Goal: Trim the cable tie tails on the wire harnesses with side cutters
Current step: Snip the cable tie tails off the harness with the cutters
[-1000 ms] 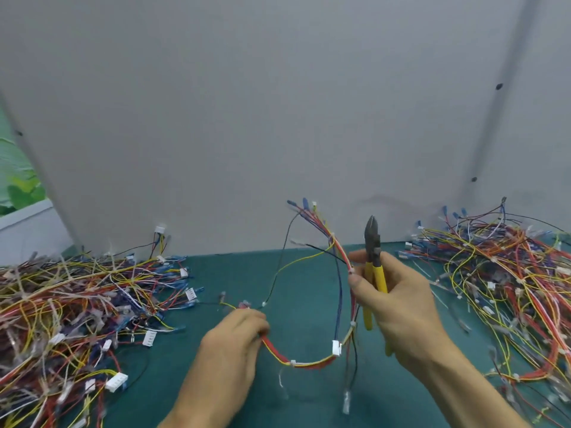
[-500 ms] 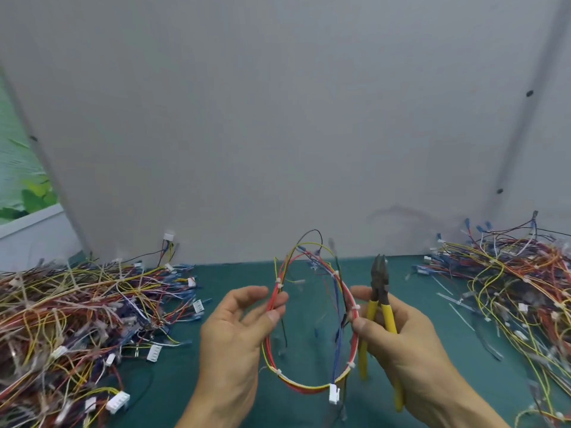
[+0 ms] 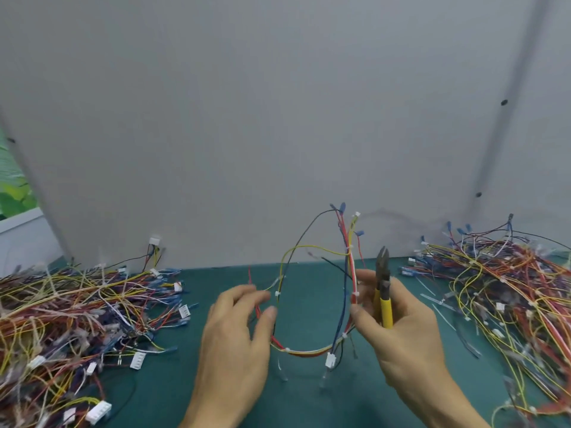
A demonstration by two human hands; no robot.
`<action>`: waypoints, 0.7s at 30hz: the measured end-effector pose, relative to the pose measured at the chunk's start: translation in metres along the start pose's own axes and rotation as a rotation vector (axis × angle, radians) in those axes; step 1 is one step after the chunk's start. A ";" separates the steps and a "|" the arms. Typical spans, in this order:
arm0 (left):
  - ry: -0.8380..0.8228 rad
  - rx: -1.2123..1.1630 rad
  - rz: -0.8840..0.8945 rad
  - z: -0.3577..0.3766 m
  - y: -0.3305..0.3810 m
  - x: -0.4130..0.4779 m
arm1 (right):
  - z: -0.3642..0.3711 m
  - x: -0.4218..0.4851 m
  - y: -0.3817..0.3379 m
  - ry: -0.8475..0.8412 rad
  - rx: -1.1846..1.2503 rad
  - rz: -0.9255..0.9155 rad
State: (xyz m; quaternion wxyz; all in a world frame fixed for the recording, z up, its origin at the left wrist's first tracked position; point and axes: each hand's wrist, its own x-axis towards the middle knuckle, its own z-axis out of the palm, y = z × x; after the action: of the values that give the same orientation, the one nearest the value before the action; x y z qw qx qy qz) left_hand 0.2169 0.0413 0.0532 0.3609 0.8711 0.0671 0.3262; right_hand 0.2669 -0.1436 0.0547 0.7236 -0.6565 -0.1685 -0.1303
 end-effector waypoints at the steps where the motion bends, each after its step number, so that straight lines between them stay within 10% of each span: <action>1: -0.004 -0.057 0.017 -0.001 0.005 0.005 | 0.002 -0.001 -0.001 -0.012 -0.033 -0.031; 8: -0.487 -0.500 0.062 0.015 0.041 0.014 | 0.015 -0.010 -0.003 -0.094 -0.167 -0.168; 21: -0.336 0.068 0.497 0.048 0.027 -0.004 | 0.011 -0.001 -0.018 -0.058 0.089 0.318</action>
State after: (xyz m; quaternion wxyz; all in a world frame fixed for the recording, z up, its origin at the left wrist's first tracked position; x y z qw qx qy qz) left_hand 0.2402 -0.0077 0.0440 0.2464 0.9142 -0.1981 0.2535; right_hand 0.2577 -0.1348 0.0718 0.7583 -0.6456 -0.0892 0.0124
